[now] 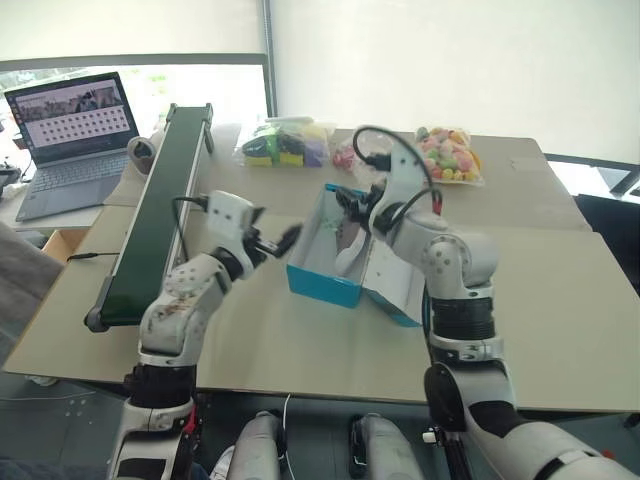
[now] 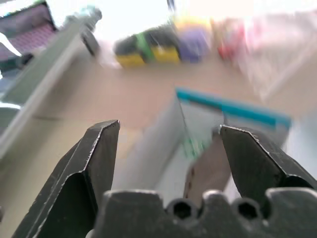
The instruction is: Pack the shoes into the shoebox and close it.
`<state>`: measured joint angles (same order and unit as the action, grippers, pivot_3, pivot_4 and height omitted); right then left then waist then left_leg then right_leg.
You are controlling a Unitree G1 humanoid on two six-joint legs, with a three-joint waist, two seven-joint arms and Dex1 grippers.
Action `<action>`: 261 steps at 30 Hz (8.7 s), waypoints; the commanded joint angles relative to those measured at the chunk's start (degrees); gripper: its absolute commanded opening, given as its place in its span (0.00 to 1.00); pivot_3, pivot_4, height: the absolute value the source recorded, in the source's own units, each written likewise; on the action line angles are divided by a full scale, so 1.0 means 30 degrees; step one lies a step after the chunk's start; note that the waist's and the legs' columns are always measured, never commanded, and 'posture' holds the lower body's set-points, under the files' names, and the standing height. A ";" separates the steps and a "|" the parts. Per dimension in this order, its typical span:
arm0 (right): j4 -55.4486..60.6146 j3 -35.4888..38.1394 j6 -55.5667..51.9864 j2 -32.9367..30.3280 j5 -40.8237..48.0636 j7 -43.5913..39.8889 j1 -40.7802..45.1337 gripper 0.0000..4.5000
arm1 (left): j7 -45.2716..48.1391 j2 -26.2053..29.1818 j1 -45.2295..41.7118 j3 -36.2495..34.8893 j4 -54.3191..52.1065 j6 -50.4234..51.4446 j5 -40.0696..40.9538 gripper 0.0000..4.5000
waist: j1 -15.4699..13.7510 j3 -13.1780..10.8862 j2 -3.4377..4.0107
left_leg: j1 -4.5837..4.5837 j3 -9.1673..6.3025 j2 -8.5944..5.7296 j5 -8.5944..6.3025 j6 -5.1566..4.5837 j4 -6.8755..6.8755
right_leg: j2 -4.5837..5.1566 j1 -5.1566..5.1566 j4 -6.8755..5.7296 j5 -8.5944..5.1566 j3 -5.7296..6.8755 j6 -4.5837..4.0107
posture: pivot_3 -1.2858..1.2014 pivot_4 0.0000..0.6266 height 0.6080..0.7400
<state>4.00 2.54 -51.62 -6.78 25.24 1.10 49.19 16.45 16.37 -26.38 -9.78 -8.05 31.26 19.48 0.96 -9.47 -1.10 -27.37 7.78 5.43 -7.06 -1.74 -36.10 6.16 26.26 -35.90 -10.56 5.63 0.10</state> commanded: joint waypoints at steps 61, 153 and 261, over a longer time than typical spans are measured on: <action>0.3970 -0.4605 0.5379 -0.4010 -0.3303 -1.1035 -0.6317 0.99 | -0.2890 0.3714 0.1635 -0.4542 0.6269 -0.1589 -0.1481 1.00 | -0.0500 -0.0002 -0.0047 | 0.0000 -0.0009 -0.0097 -0.0004 0.0006 0.0025 | 0.0106 0.0003 0.0011 -0.0062 0.0021 -0.0016 | 0.52 0.24 0.82; 0.1548 0.6473 -0.5149 0.3061 1.0234 -0.0231 -0.1346 0.07 | 0.1033 -0.2009 0.0007 0.1738 -0.1968 0.2836 0.6180 0.59 | -0.0088 0.0002 -0.0094 | -0.0024 -0.0117 -0.0139 0.0001 -0.0005 -0.0062 | 0.0087 -0.0044 -0.0053 0.0003 0.0038 0.0119 | 0.52 0.24 0.82; 0.1582 0.5938 1.1512 0.7513 1.2679 0.2894 -1.2616 0.00 | 1.3627 0.6280 -0.1207 0.4814 0.2087 0.0148 0.0964 1.00 | -0.0052 -0.0030 -0.0001 | -0.0091 -0.0266 -0.0220 -0.0003 -0.0015 0.0043 | 0.0056 -0.0041 0.0187 0.0002 0.0000 0.0083 | 0.52 0.24 0.82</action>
<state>7.28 19.98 -20.65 4.77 59.90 11.93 8.08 56.96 34.43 -29.08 5.22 -0.01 31.50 22.30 0.81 -9.56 -1.11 -27.64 6.98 4.77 -7.07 -1.79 -35.99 6.33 26.14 -35.39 -10.55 5.62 0.37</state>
